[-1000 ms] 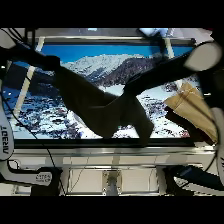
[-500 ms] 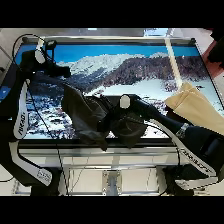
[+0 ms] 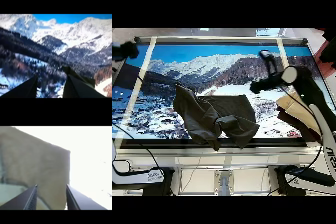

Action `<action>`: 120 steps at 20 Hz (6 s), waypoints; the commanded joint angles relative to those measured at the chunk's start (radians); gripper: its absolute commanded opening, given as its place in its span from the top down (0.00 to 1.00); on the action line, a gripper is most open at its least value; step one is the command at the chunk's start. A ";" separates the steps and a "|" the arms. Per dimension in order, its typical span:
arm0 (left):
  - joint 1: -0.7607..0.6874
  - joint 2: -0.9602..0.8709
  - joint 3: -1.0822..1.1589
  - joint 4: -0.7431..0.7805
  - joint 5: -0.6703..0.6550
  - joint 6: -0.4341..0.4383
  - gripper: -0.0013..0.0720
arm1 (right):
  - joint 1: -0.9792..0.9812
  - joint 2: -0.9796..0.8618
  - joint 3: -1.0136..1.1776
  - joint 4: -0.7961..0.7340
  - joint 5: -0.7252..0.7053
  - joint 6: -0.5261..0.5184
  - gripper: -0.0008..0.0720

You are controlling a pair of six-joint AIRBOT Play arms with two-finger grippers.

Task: Fold the shirts.

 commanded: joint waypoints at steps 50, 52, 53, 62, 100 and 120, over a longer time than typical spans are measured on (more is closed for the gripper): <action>-0.041 -0.020 -0.958 -0.647 0.470 0.317 0.81 | -0.142 -0.494 -0.100 0.643 -0.177 -0.294 0.69; -0.040 -0.020 -0.944 -0.652 0.448 0.315 0.96 | -0.143 -0.494 -0.095 0.712 -0.169 -0.336 0.96; -0.040 -0.020 -0.925 -0.660 0.423 0.315 0.96 | -0.146 -0.494 -0.077 0.728 -0.159 -0.338 0.96; -0.020 0.166 -0.311 -0.562 0.086 0.319 0.97 | -0.264 -0.134 0.303 0.484 0.158 -0.264 0.96; 0.050 -0.198 0.266 -0.013 0.038 0.120 0.03 | -0.341 -0.152 0.307 -0.068 -0.017 0.042 0.44; 0.325 0.068 -0.821 -0.334 -0.090 0.288 0.03 | -0.491 0.606 -0.621 0.225 0.009 0.036 0.44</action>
